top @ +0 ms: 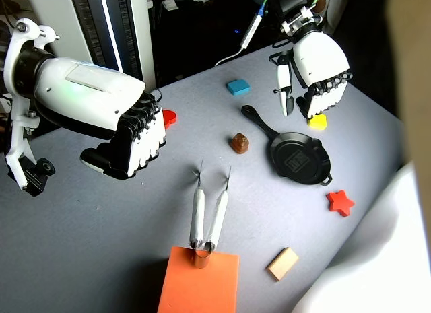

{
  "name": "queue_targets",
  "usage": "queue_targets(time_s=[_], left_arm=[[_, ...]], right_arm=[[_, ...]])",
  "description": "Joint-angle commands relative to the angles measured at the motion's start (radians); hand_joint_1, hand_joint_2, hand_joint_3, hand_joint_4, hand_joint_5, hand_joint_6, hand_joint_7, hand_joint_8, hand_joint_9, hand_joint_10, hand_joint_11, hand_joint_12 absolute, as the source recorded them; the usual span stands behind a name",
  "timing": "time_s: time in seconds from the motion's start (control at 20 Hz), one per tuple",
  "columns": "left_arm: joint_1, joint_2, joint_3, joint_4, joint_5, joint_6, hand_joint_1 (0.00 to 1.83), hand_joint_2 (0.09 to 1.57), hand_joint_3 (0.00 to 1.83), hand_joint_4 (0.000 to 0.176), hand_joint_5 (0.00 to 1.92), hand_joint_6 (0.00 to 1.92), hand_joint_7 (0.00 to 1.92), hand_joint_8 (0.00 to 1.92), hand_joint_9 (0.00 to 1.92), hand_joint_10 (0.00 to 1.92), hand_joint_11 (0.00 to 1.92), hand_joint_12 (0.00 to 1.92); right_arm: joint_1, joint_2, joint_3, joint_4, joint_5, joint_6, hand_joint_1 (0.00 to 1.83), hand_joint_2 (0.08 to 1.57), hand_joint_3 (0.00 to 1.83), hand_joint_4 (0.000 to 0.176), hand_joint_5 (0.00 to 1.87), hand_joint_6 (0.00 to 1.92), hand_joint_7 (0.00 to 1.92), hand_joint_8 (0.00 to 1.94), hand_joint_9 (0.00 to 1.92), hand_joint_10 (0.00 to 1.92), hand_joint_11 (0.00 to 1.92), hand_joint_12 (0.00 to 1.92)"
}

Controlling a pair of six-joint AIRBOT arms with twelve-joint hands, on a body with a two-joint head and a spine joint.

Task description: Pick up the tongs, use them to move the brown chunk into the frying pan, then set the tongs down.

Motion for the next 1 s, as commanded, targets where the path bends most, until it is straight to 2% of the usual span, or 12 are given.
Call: queue_targets(time_s=[0.0,0.1,0.2,0.3,0.35,0.45,0.5,0.6,0.65,0.75,0.95], left_arm=[[-0.012,0.003,-0.005,0.051,-0.089,0.009,0.00,1.25,0.03,0.022,0.00,0.00,0.03,0.00,0.04,0.02,0.00,0.28],[-0.016,0.003,-0.014,0.015,-0.118,0.037,0.00,1.21,0.00,0.015,0.00,0.00,0.00,0.00,0.00,0.00,0.00,0.15],[-0.017,0.003,-0.015,0.010,-0.132,0.042,0.00,1.19,0.00,0.009,0.00,0.00,0.00,0.00,0.00,0.00,0.00,0.12],[-0.017,0.003,-0.014,0.008,-0.132,0.047,0.00,1.18,0.00,0.007,0.00,0.00,0.00,0.00,0.00,0.00,0.00,0.08],[-0.019,0.003,-0.016,-0.005,-0.132,0.064,0.00,1.19,0.00,0.005,0.00,0.00,0.00,0.00,0.00,0.00,0.00,0.07],[-0.024,0.003,-0.020,-0.028,-0.132,0.094,0.00,1.18,0.00,0.013,0.00,0.00,0.00,0.00,0.00,0.00,0.00,0.00],[-0.022,0.004,-0.022,-0.030,-0.132,0.094,0.00,1.17,0.00,0.008,0.00,0.00,0.00,0.00,0.00,0.00,0.00,0.00],[-0.016,0.004,-0.025,-0.031,-0.132,0.094,0.00,1.16,0.00,0.003,0.00,0.00,0.00,0.00,0.00,0.00,0.00,0.00],[-0.012,0.004,-0.026,-0.031,-0.131,0.094,0.00,1.14,0.00,0.016,0.00,0.00,0.00,0.00,0.00,0.00,0.00,0.00],[0.002,0.005,-0.026,-0.031,-0.131,0.079,0.00,1.12,0.00,0.002,0.00,0.00,0.00,0.00,0.00,0.00,0.00,0.00],[0.030,0.005,-0.028,-0.031,-0.131,0.045,0.00,1.12,0.00,0.003,0.00,0.00,0.00,0.00,0.00,0.00,0.00,0.00]], right_arm=[[0.018,-0.001,-0.005,0.007,0.095,-0.005,0.26,1.13,0.00,0.000,0.19,0.02,0.27,0.00,0.25,0.03,0.00,0.71],[0.018,-0.003,-0.005,0.007,0.090,-0.005,0.18,1.12,0.00,0.000,0.14,0.00,0.20,0.00,0.19,0.00,0.00,0.58],[0.018,-0.003,-0.006,0.007,0.090,-0.005,0.19,1.10,0.00,0.000,0.16,0.01,0.21,0.00,0.21,0.01,0.00,0.63],[0.021,-0.002,-0.006,0.007,0.082,-0.004,0.16,1.09,0.00,0.000,0.14,0.00,0.18,0.00,0.18,0.00,0.00,0.57],[0.029,-0.003,-0.006,0.007,0.057,-0.004,0.16,1.09,0.00,0.000,0.13,0.00,0.16,0.00,0.17,0.00,0.00,0.54],[0.063,-0.012,-0.003,0.007,-0.039,-0.018,0.14,1.05,0.00,0.000,0.12,0.00,0.16,0.00,0.16,0.00,0.00,0.53],[0.079,-0.020,0.001,0.007,-0.072,-0.018,0.16,1.03,0.00,0.000,0.11,0.00,0.15,0.00,0.14,0.00,0.00,0.51],[0.130,-0.045,0.019,0.007,-0.155,-0.005,0.29,0.99,0.00,0.000,0.08,0.00,0.12,0.00,0.12,0.00,0.00,0.45],[0.152,-0.054,0.030,0.007,-0.194,0.012,0.43,0.96,0.00,0.000,0.05,0.00,0.09,0.00,0.10,0.00,0.00,0.42],[0.212,-0.078,0.062,0.007,-0.291,0.055,0.76,0.89,0.00,0.000,0.00,0.00,0.04,0.00,0.05,0.00,0.00,0.24],[0.291,-0.089,0.075,0.007,-0.377,0.062,0.91,0.87,0.00,0.000,0.00,0.00,0.01,0.00,0.04,0.00,0.00,0.27]])
